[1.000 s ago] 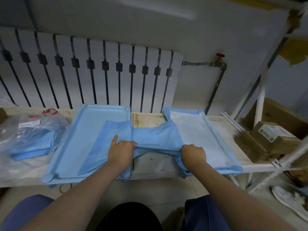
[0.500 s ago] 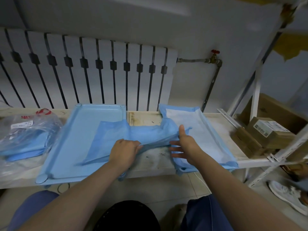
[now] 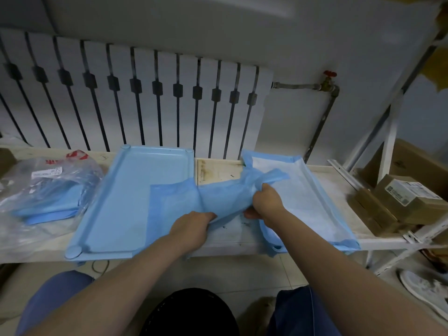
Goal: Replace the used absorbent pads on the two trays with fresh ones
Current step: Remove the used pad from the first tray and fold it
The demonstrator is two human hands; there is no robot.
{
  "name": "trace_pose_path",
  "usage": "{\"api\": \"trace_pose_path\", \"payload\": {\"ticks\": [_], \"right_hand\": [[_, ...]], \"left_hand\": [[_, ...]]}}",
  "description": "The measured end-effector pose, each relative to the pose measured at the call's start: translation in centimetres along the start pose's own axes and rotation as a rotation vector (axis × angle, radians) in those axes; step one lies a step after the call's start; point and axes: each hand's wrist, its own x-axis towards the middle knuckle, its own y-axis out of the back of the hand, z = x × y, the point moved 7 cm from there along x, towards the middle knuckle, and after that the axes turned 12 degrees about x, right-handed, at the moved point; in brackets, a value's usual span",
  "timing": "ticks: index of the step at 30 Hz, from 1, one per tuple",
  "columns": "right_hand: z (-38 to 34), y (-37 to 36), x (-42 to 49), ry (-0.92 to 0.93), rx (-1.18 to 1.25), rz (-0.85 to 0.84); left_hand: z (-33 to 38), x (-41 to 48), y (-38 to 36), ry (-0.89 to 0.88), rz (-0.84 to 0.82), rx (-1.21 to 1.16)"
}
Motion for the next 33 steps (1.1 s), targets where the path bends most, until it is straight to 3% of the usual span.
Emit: {"api": "trace_pose_path", "payload": {"ticks": [5, 7, 9, 12, 15, 18, 20, 25, 33], "right_hand": [[-2.1, -1.5, 0.4, 0.272, -0.19, -0.031], [-2.9, -1.7, 0.2, 0.361, -0.222, -0.089], [-3.8, -1.1, 0.0, 0.467, -0.175, -0.092], [-5.0, 1.8, -0.1, 0.635, -0.178, 0.113], [-3.7, 4.4, 1.2, 0.519, -0.294, 0.278], [-1.0, 6.1, 3.0, 0.264, -0.389, 0.309], [0.2, 6.6, 3.9, 0.19, -0.427, 0.296], [1.1, 6.6, 5.5, 0.156, -0.42, 0.258], [-1.0, 3.2, 5.8, 0.211, -0.445, 0.164]], "left_hand": [[0.4, 0.3, 0.6, -0.017, -0.16, -0.361], [-0.3, 0.7, 0.8, 0.035, -0.123, -0.521], [-1.6, 1.5, 1.1, 0.062, -0.014, -0.4], [-3.9, 2.9, 0.9, 0.139, 0.108, -0.246], [-5.2, 4.3, 0.2, 0.254, 0.096, -0.143], [-5.8, 5.7, 0.1, 0.34, 0.084, -0.049], [-6.2, 6.8, 0.2, 0.367, 0.106, -0.013], [-7.9, 9.0, -0.9, 0.451, -0.055, 0.14], [-7.4, 8.5, 1.0, 0.443, -0.085, 0.254]]}}
